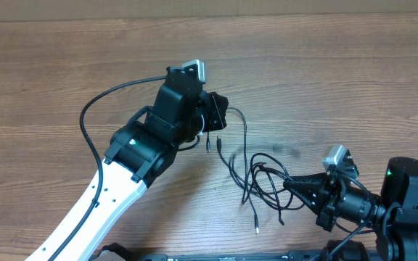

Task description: Untangle cables

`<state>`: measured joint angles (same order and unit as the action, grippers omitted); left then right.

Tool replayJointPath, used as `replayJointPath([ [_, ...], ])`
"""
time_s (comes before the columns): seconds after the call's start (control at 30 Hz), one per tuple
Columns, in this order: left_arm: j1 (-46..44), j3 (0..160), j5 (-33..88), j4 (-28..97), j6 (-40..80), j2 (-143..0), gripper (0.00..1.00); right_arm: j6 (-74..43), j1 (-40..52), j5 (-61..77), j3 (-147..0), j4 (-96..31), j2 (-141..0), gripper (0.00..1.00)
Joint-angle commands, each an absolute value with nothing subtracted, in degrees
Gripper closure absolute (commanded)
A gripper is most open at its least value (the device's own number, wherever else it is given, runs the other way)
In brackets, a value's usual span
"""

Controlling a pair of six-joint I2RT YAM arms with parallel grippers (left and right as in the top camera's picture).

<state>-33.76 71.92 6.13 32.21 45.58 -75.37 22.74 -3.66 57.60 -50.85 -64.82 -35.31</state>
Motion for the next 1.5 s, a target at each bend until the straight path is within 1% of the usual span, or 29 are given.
replayJointPath([
  [0.0,-33.67,72.49,2.79,34.37,48.36,-75.26,0.63,23.0,-3.49,57.93,-50.57,-64.71,-34.96,0.96],
  [0.03,-33.67,72.47,2.85,35.11,47.64,-75.26,0.54,23.0,-3.49,57.95,-50.57,-64.73,-34.96,0.96],
  [0.07,-33.67,72.49,3.03,35.53,46.41,-75.26,0.48,23.0,-3.49,57.95,-50.57,-64.73,-34.96,0.96],
  [0.1,-33.67,72.49,4.56,35.77,41.67,-75.26,0.38,23.0,-3.49,57.95,-50.57,-64.73,-34.96,0.96],
  [0.13,-33.67,72.49,6.04,35.75,38.65,-75.26,0.33,23.0,-3.49,57.95,-50.57,-64.73,-34.96,0.96],
  [0.17,-33.67,72.49,9.43,35.53,33.01,-75.26,0.32,22.98,-3.49,57.95,-50.57,-64.73,-34.96,0.96],
  [0.2,-33.67,72.49,12.19,35.31,28.95,-75.26,0.32,22.98,-3.49,57.98,-50.57,-64.73,-34.96,0.96],
  [0.23,-33.67,72.49,18.44,34.85,20.78,-75.26,0.34,22.92,-3.49,58.02,-50.57,-64.75,-34.96,0.96],
  [0.3,-33.67,72.49,31.16,34.2,8.14,-75.26,0.36,22.81,-3.49,59.2,-50.57,-64.75,-34.96,0.96],
  [0.33,-33.67,72.49,35.73,34.17,3.92,-75.26,0.33,22.85,-3.49,60.51,-50.59,-64.55,-34.96,0.96],
  [0.4,-33.61,72.49,46.81,34.72,-4.58,-75.26,0.21,23.0,-3.49,62.98,-50.59,-63.07,-34.96,0.96],
  [0.43,-33.3,72.49,49.82,34.72,-6.37,-75.26,0.21,23.0,-3.49,64.58,-50.59,-61.3,-34.96,0.96],
  [0.47,-32.05,72.49,52.05,34.22,-6.9,-75.26,0.22,22.79,-3.49,67.46,-50.59,-57.8,-34.96,0.96],
  [0.53,-30.44,72.49,53.71,33.93,-6.92,-75.26,0.22,22.55,-3.49,69.52,-50.59,-54.76,-34.96,0.96],
  [0.63,-26.72,72.49,60.31,33.56,-7.05,-75.26,0.26,21.74,-3.49,70.85,-50.59,-48.73,-34.96,0.96],
  [0.83,-19.25,72.49,74.28,31.57,-7.73,-75.26,0.33,11.79,-3.49,71.83,-50.59,-35.22,-34.96,0.96],
  [0.97,-16.58,72.49,81.52,29.41,-7.73,-75.26,0.38,11.75,-3.49,80.97,-50.59,-29.91,-34.96,0.96],
  [1.0,-16.51,72.49,83.35,27.51,-7.7,-75.26,0.39,11.73,-3.49,85.6,-50.59,-27.27,-34.96,0.96],
  [1.07,-16.56,72.49,84.77,24.58,-7.33,-75.26,0.41,11.73,-3.49,89.86,-50.59,-25.26,-34.96,0.96],
  [1.13,-17.04,72.49,84.88,22.24,-6.83,-75.26,0.44,10.0,-3.49,89.91,-50.59,-24.38,-34.96,0.96],
  [1.23,-19.03,72.49,80.88,22.52,-6.31,-75.33,0.47,8.36,-3.49,89.91,-50.59,-24.34,-34.96,0.96],
  [1.3,-20.91,72.49,77.65,22.5,-3.6,-75.55,0.45,8.12,-3.49,89.91,-50.59,-24.32,-34.96,0.96],
  [1.4,-25.26,72.49,70.43,22.79,0.97,-75.66,0.28,8.1,-3.49,89.91,-50.59,-24.27,-34.96,0.96],
  [1.43,-26.61,72.49,69.25,22.87,1.54,-75.66,0.24,8.08,-3.49,89.91,-50.59,-24.29,-34.96,0.96],
  [1.47,-27.92,72.49,67.96,23.14,1.74,-75.66,0.24,8.1,-3.49,89.91,-50.59,-24.27,-34.96,0.96],
])
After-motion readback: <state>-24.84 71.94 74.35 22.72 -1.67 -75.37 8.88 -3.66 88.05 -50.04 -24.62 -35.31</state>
